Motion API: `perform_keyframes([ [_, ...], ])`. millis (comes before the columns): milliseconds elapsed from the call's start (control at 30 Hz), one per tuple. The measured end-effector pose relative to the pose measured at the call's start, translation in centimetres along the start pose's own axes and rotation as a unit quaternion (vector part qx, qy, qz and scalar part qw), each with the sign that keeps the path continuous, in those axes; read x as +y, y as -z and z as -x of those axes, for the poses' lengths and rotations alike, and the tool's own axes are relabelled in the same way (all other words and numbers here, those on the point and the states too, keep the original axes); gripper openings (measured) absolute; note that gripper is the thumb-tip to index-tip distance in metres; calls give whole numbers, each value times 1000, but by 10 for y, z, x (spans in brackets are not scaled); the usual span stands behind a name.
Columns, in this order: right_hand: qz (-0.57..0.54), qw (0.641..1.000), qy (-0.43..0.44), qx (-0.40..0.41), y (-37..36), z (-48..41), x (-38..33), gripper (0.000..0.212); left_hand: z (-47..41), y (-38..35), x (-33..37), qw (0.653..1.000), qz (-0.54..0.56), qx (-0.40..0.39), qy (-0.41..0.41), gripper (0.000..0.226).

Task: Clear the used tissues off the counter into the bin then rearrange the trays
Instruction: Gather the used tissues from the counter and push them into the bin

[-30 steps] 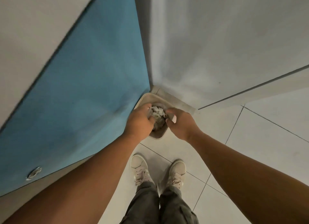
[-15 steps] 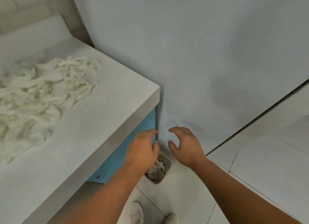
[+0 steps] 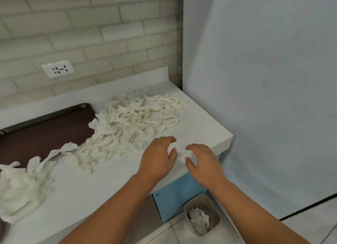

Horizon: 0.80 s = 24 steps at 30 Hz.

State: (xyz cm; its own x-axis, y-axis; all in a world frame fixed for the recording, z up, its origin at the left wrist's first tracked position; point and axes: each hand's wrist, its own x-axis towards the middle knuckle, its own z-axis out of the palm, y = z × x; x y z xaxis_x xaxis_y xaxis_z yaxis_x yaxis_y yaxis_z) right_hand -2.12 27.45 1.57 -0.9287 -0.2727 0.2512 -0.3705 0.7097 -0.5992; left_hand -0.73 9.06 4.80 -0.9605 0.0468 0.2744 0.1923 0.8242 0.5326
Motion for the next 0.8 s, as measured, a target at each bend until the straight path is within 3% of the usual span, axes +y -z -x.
perform_keyframes([
  [367, 3, 992, 60, -108, -104, -68, -102, 40, 32, 86, -133, 991, -65, 24, 114, 32],
  [567, 79, 984, 12, -159, -158, -98, -121, 46, 36, 106, -191, 992, -67, -4, 109, 31],
  [800, 114, 988, -38, -100, -188, -111, -108, 21, 19, 108, -234, 997, -35, -15, 67, 28],
])
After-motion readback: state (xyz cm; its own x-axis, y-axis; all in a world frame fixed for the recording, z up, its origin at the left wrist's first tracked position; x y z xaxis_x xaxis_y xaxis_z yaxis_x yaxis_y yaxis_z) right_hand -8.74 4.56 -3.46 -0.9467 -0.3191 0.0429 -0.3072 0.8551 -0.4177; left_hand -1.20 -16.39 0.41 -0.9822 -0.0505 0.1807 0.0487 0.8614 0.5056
